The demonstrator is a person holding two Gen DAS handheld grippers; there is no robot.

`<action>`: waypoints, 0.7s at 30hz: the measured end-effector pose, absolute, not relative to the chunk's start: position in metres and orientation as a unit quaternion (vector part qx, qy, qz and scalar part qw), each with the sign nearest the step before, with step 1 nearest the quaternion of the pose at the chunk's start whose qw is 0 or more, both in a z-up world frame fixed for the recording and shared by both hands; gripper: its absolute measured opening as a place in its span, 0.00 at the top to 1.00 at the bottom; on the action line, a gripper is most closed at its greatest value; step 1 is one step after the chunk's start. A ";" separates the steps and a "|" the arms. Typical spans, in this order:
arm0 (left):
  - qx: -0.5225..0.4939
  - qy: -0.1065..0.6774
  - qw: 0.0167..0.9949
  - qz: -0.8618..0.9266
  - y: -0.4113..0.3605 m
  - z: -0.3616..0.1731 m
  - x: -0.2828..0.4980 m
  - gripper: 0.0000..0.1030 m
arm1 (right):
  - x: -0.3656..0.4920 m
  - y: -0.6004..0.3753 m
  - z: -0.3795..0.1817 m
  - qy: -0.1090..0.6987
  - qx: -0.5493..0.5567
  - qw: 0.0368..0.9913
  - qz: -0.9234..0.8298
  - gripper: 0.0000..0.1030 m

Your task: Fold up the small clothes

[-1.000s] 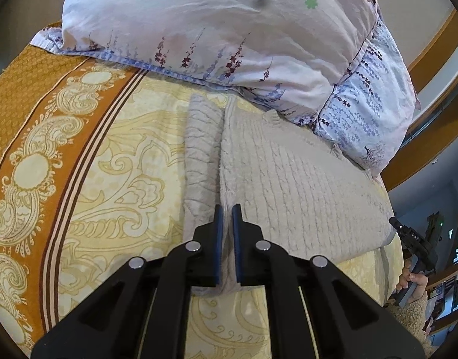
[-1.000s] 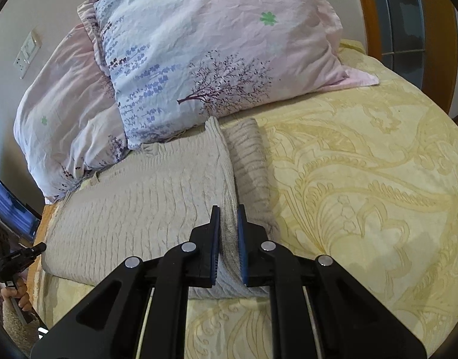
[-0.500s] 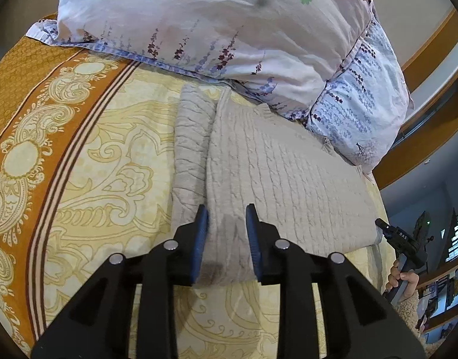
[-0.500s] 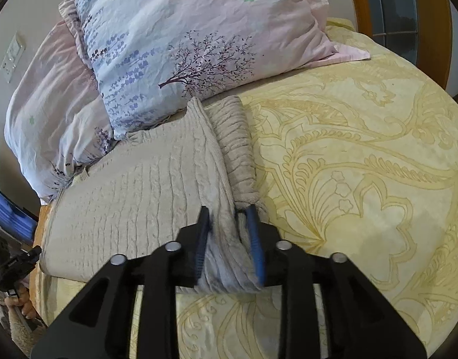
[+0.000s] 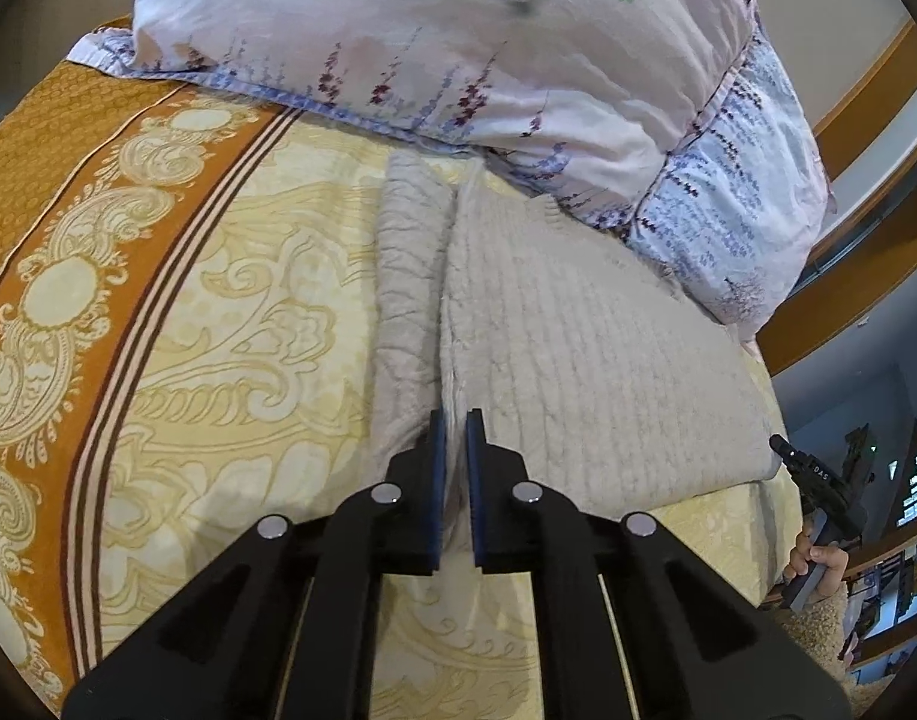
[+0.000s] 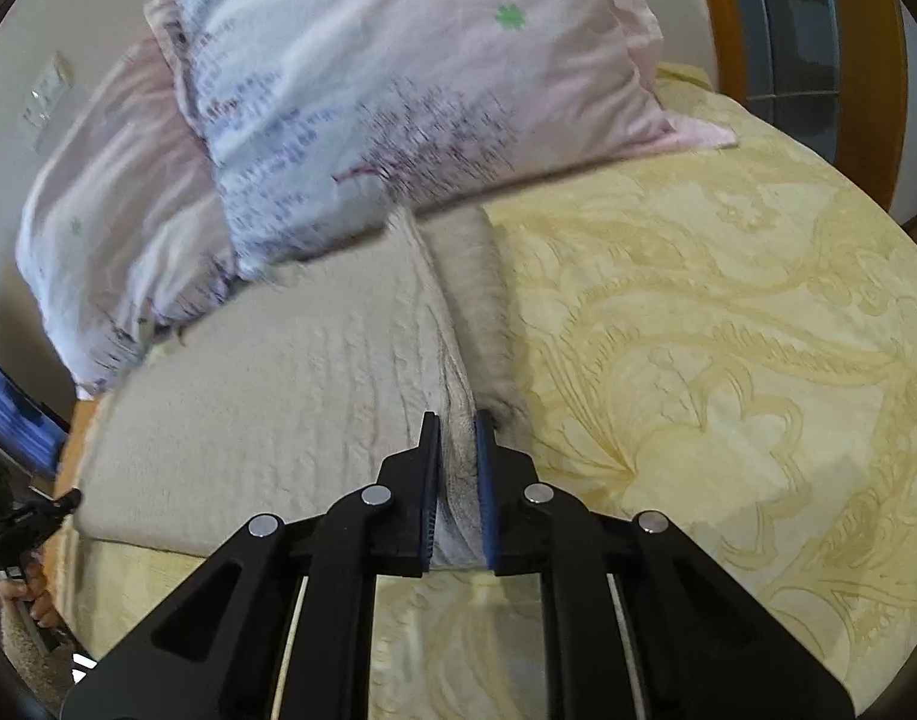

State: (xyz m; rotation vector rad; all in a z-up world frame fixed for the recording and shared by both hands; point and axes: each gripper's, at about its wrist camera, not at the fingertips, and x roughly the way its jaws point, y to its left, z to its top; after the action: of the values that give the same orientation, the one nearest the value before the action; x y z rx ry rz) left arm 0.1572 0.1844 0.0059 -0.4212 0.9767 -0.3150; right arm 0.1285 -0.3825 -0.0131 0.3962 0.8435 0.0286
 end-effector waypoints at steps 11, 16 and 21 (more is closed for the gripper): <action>-0.201 0.435 0.868 -0.127 0.187 0.023 0.156 0.64 | 0.133 -0.366 0.004 0.388 0.159 0.908 0.001 0.66; -0.184 0.417 0.877 -0.151 0.159 0.039 0.172 0.50 | 0.158 -0.330 0.011 0.393 0.133 0.909 0.050 0.65; -0.162 0.429 0.875 -0.158 0.130 0.034 0.192 0.49 | 0.192 -0.292 0.003 0.409 0.094 0.905 0.068 0.65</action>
State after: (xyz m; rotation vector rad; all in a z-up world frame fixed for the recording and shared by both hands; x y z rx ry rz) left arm 0.1919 0.1297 0.0338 -0.3376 0.8956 -0.3294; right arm 0.1922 -0.2920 0.0028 0.1945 0.8445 0.1406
